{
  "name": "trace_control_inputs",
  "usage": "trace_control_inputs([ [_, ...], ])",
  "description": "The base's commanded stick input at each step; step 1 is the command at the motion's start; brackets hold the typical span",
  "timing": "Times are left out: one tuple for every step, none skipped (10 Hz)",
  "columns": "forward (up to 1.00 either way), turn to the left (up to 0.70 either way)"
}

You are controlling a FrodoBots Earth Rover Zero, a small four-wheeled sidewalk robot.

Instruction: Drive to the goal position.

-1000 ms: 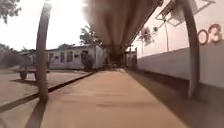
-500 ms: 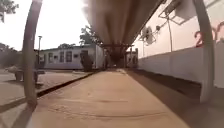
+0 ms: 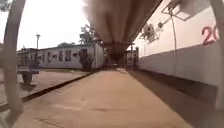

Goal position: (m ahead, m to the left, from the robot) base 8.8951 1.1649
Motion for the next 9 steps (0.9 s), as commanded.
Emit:
trace_control_inputs([
  [0.70,0.00],
  [0.70,0.00],
  [0.70,0.00],
  [0.70,0.00],
  [0.70,0.00],
  [0.70,0.00],
  [0.70,0.00],
  [0.70,0.00],
  [0.70,0.00],
])
